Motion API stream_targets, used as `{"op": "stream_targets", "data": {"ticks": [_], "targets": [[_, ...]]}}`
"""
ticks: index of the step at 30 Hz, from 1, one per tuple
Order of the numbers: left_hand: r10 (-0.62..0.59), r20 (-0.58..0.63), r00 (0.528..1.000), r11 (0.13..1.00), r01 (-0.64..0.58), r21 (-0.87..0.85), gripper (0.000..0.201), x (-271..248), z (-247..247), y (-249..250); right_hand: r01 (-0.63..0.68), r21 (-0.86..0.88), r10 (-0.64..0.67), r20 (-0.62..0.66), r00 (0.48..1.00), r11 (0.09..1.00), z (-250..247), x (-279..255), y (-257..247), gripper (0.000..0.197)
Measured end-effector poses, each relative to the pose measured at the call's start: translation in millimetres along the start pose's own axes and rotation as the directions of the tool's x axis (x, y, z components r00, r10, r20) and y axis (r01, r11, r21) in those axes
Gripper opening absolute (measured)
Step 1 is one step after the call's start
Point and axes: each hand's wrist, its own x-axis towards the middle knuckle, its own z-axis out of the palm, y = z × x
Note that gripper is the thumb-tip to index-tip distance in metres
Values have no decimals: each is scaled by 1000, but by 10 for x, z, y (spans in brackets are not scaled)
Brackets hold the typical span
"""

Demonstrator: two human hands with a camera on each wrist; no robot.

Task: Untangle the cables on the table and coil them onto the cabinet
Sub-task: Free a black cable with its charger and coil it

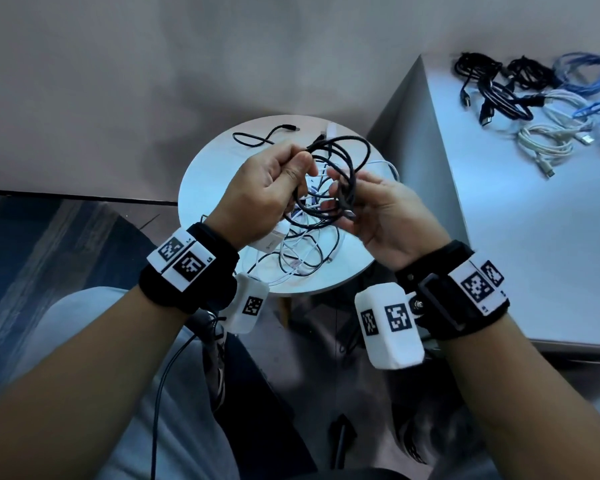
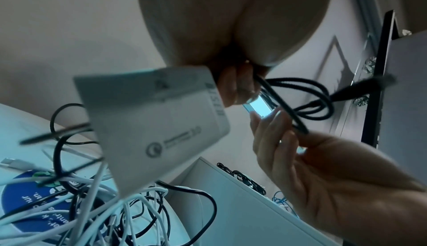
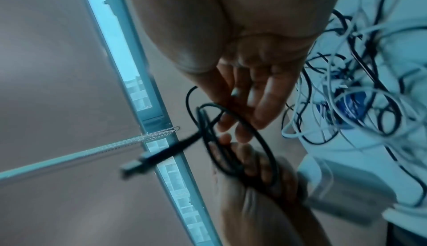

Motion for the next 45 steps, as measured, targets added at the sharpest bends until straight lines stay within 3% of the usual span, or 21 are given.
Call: {"op": "stream_targets", "data": {"ticks": [4, 7, 10, 12, 14, 16, 20, 23, 27, 36, 42, 45], "targets": [[59, -127, 990, 982, -35, 184, 23, 8, 10, -68, -134, 149, 121, 95, 988, 980, 53, -33, 33, 36], [96, -161, 982, 959, -48, 280, 23, -14, 41, -80, -127, 72, 119, 104, 987, 989, 42, -18, 50, 51], [109, -176, 978, 946, -47, 320, 25, -23, 63, -83, -11, -133, 17, 41, 999, 991, 73, -3, 127, 24], [107, -193, 975, 946, -40, 321, 25, -10, 57, -89, 38, -260, -34, 20, 999, 965, 69, 23, 172, 21], [86, -213, 973, 953, -18, 304, 25, 18, 29, -117, 73, -359, -66, 31, 997, 930, 37, 29, 156, 13], [35, -255, 966, 974, 25, 226, 25, 59, -34, -140, 83, -434, -63, 61, 996, 897, 3, 11, 101, 20], [-151, -326, 933, 985, 114, -129, 27, 141, -164, -103, 198, -537, -191, 70, 979, 820, -104, 24, -2, 26], [-185, -259, 948, 965, 125, -230, 26, 109, -107, -59, 213, -555, -263, -10, 965, 804, -171, 91, 42, 29], [-156, -143, 977, 955, 112, -275, 21, 70, -65, -32, 141, -485, -201, -74, 977, 863, -198, 123, 143, 30], [-134, 3, 991, 923, 126, -364, 9, 30, -95, 9, 66, -340, -75, -12, 997, 938, -112, 107, 257, 28], [-217, 55, 975, 781, 208, -589, 8, 70, -125, 15, 86, -199, -67, 99, 993, 976, -38, 39, 330, 37], [-236, 41, 971, 792, 217, -571, 10, 73, -128, 28, 77, -185, -57, 106, 993, 980, 0, 17, 332, 41]]}}
